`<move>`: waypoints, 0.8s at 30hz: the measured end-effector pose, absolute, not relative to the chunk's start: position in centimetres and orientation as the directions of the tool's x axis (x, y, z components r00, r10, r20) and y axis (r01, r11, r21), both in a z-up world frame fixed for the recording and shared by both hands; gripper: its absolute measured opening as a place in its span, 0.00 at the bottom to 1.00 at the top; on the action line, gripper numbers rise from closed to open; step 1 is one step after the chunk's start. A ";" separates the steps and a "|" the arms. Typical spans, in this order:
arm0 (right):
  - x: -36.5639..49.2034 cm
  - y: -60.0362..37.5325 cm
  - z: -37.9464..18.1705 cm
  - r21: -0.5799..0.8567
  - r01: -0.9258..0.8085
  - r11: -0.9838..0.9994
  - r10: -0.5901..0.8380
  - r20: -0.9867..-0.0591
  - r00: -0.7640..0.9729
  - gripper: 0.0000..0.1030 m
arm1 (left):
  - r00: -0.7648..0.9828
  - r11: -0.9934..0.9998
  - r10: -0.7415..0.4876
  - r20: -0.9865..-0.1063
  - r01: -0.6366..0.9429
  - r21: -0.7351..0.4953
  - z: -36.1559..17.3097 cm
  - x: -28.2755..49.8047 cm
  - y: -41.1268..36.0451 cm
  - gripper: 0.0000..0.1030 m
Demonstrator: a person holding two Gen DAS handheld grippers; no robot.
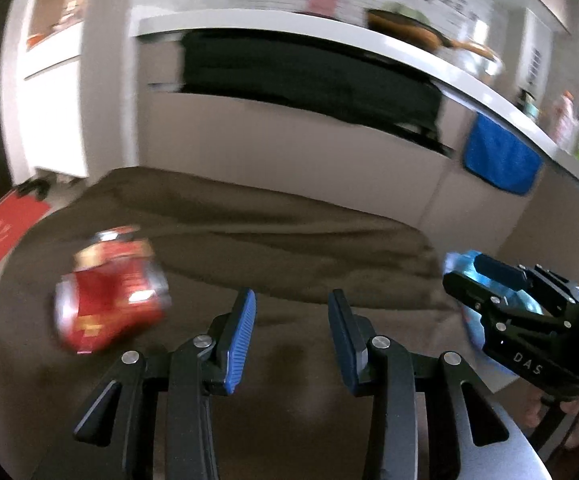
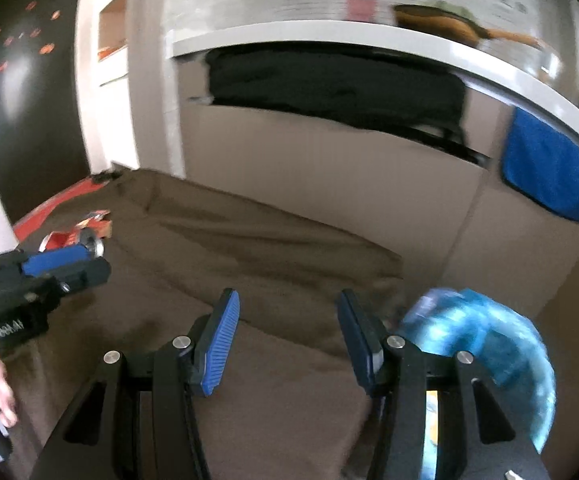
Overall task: Collect trash
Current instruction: 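Grasp the red can with the right tool while the left tool grasps the snack wrapper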
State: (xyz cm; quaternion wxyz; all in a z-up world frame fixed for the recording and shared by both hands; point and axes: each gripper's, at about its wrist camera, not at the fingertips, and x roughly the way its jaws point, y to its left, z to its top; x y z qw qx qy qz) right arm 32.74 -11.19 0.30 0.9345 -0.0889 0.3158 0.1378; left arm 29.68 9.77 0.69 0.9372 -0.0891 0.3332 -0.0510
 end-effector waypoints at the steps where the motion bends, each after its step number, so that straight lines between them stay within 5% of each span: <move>1: 32.8 -10.2 0.2 -0.086 -0.326 0.942 0.207 -0.617 0.759 0.47 | 0.776 0.980 -0.134 -0.616 0.013 -0.197 0.6 29.4 11.4 0.38; 12: 33.6 4.4 -1.4 -0.033 -0.567 0.823 0.399 -0.676 0.619 0.47 | 0.776 0.962 0.042 -0.629 -0.201 -0.183 -0.4 27.4 25.4 0.38; 24: 37.2 13.0 -5.2 0.073 -0.636 0.769 0.464 -0.747 0.475 0.47 | 0.747 0.948 0.060 -0.663 -0.250 -0.196 -2.5 27.8 29.9 0.39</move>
